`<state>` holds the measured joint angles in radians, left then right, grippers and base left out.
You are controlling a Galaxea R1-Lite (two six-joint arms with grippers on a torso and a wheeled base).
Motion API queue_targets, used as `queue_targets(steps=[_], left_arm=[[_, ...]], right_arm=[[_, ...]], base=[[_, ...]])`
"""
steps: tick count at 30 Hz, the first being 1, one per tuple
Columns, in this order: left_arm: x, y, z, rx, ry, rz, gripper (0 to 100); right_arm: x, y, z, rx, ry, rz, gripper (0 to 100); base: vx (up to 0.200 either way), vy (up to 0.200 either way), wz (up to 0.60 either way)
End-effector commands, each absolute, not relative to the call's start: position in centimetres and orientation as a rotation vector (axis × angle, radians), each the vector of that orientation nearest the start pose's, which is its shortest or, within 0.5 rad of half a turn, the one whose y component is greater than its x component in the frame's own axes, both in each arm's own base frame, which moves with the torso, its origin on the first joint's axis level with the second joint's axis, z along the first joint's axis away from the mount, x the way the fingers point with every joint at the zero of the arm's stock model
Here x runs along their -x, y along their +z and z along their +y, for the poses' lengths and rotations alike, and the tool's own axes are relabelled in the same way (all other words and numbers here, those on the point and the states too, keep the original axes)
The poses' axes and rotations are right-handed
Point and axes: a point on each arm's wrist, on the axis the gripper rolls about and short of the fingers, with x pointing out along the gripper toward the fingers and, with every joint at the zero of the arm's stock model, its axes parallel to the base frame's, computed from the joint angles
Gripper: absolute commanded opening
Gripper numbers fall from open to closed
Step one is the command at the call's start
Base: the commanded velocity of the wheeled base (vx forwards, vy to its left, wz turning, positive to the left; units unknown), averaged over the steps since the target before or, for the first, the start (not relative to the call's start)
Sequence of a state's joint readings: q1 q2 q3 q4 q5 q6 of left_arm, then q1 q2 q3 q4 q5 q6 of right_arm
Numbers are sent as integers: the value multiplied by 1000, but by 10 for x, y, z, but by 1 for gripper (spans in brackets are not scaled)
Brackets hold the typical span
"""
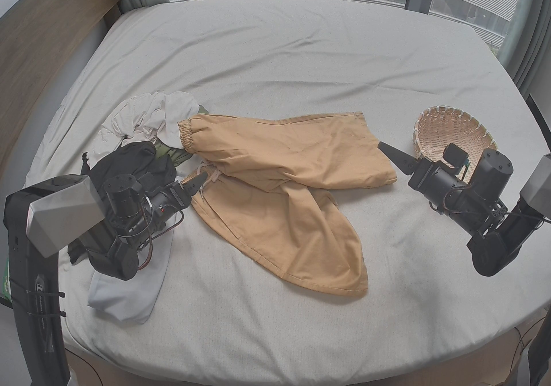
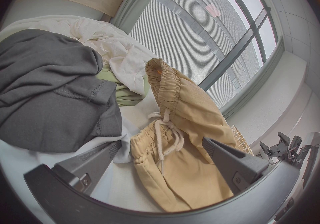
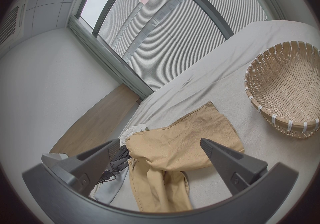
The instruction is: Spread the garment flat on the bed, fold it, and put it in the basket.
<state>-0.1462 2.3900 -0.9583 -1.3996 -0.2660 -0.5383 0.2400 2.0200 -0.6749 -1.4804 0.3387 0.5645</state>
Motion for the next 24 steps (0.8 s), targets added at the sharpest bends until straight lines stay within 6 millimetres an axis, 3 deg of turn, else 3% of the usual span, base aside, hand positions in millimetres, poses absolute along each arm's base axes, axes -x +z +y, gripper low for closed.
queue_targets(steps=[1,5,14,24], left_arm=[[-415,39,-69,532,-398,139,100],[-412,39,-68,534,-396,145,100],[-394,63,-66,533,-402,126,100],[-406,64,-62,532,-396,93,100]], right_arm=[[-332,130,89,-541,601,33,100],[-331,130,89,-540,603,24,100],[-333,126,89,-541,606,11,100],[-333,126,90,-540,607,11,100]], base=[[0,0,0],[0,0,0],[0,0,0],[0,0,0]])
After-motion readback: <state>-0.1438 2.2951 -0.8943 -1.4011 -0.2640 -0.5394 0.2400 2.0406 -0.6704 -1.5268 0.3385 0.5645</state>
